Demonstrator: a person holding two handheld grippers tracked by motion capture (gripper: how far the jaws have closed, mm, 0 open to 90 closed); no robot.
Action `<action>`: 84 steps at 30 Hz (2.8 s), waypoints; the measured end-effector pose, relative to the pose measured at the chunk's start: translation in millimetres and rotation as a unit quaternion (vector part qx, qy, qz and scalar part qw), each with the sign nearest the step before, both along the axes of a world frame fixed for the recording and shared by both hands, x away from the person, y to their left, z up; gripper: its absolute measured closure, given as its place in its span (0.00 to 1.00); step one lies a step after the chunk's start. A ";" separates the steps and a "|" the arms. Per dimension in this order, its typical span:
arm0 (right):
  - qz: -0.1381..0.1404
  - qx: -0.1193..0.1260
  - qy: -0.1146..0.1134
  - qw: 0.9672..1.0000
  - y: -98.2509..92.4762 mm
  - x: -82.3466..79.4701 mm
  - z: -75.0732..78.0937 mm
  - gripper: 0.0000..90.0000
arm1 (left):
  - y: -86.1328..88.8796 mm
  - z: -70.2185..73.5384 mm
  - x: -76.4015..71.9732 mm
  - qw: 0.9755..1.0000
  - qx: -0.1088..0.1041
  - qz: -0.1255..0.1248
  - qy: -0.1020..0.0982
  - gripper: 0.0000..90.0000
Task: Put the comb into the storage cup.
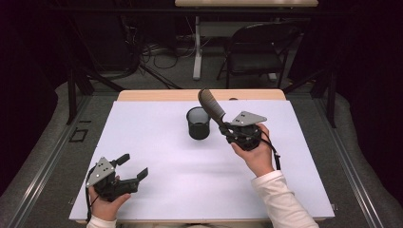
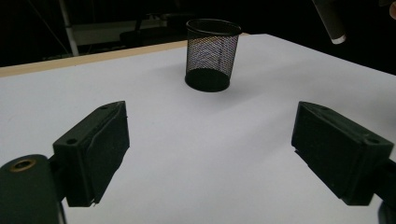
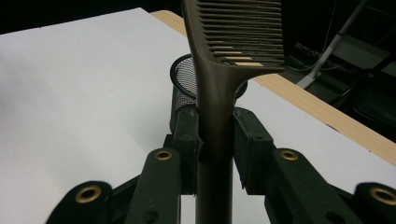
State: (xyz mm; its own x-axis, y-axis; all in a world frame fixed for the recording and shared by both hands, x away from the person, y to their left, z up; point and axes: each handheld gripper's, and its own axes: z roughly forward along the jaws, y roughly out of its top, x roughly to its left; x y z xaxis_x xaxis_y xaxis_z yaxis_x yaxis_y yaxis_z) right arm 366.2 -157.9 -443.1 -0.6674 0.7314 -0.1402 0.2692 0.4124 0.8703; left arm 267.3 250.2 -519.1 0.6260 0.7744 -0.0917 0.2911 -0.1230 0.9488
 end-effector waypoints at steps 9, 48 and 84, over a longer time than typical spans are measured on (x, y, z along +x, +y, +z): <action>0.008 0.000 -0.018 1.000 4.2 -4.2 -5.4 0.81 | -1.0 2.6 3.1 1.000 -0.014 0.005 0.002 0.13; 0.013 0.018 -0.037 0.999 4.9 -12.0 -4.5 0.81 | -54.8 59.4 46.0 0.999 -0.025 -0.022 0.031 0.17; 0.018 0.022 -0.043 0.999 8.7 -15.3 -6.7 0.81 | -95.2 107.6 85.0 0.995 -0.068 -0.041 0.059 0.32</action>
